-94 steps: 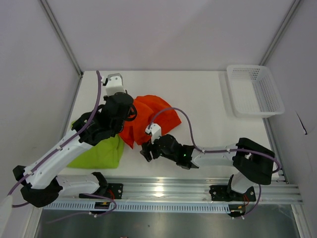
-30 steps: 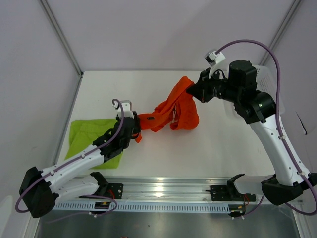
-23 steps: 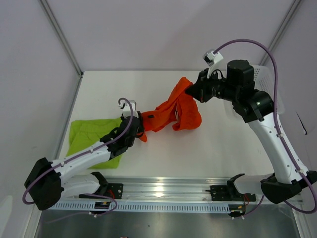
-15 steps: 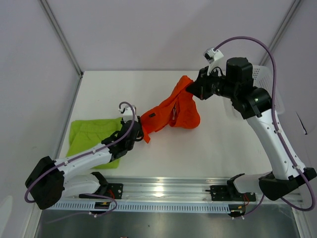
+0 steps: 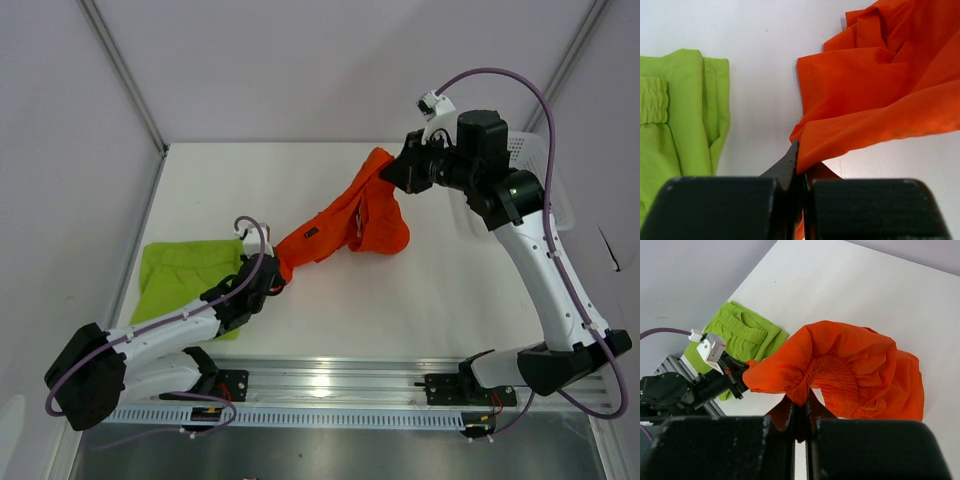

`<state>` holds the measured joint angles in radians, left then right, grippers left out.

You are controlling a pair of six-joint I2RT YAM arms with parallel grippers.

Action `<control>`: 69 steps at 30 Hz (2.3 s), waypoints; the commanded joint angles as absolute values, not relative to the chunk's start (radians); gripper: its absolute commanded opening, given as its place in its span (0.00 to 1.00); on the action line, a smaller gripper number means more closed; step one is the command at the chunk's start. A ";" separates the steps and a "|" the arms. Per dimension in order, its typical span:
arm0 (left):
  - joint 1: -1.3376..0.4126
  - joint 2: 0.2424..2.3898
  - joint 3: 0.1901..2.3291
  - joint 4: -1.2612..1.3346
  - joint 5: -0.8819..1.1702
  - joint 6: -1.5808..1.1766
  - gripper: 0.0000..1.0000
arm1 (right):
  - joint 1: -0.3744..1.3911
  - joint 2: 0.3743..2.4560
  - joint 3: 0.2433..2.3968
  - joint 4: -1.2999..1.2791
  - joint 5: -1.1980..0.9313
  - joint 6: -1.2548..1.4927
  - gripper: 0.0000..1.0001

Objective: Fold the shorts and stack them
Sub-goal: Flatten the shorts out

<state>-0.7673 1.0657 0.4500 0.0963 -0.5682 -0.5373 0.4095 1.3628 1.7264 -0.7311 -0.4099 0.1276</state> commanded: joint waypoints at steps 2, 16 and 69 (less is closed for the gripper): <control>-0.762 1.025 0.457 0.086 -0.577 -0.560 0.00 | 0.385 1.365 1.778 -0.695 -0.423 0.134 0.00; -0.762 0.680 1.069 -0.422 -0.621 -0.410 0.00 | 0.373 1.074 1.750 -0.804 -0.445 0.231 0.00; -0.552 0.745 1.661 -0.525 -0.199 -0.344 0.00 | 0.304 0.894 1.704 -0.806 -0.928 0.489 0.00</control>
